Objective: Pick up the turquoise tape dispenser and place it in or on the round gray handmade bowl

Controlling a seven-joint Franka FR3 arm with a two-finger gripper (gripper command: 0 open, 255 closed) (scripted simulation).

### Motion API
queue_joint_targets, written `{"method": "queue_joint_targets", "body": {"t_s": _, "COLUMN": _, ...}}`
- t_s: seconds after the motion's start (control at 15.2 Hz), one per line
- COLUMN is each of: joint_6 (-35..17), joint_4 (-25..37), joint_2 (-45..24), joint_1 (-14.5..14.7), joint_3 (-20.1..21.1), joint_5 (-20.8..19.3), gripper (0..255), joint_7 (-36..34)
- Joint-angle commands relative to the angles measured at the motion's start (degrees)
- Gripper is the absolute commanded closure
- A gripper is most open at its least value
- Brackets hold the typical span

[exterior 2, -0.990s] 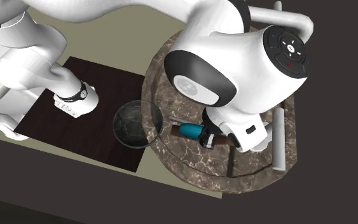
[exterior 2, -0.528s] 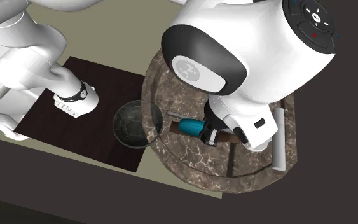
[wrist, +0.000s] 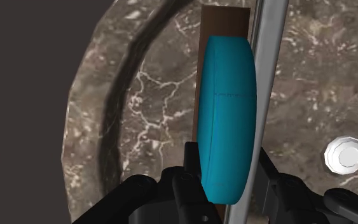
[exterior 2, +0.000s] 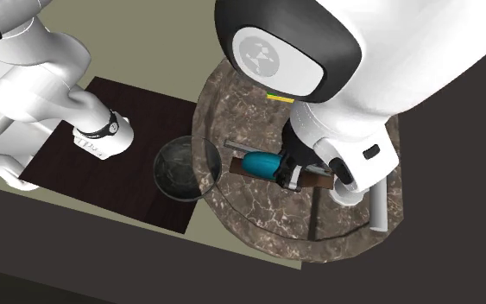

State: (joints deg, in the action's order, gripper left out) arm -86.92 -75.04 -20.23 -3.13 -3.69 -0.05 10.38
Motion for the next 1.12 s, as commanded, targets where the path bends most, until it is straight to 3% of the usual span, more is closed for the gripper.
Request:
{"method": "queue_joint_targets", "body": {"t_s": 0.0, "joint_6": 1.8, "joint_4": 2.2, "joint_2": -0.4, "joint_1": -0.1, "joint_3": 0.0, "joint_5": 0.0, "gripper": 255, "joint_7": 0.1}}
{"method": "queue_joint_targets", "body": {"t_s": 0.26, "joint_6": 5.2, "joint_4": 6.4, "joint_2": -1.2, "joint_1": -0.1, "joint_3": 0.0, "joint_5": 0.1, "gripper": 255, "joint_7": 0.2}}
{"method": "queue_joint_targets", "body": {"t_s": 0.59, "joint_6": 0.3, "joint_4": -12.5, "joint_2": 12.8, "joint_1": -0.4, "joint_3": -0.6, "joint_5": -0.9, "gripper": 255, "joint_7": 1.1}}
{"method": "queue_joint_targets", "body": {"t_s": 1.06, "joint_6": -1.8, "joint_4": -30.9, "joint_2": 29.2, "joint_1": -1.2, "joint_3": -1.4, "joint_5": -2.5, "gripper": 255, "joint_7": 2.5}}
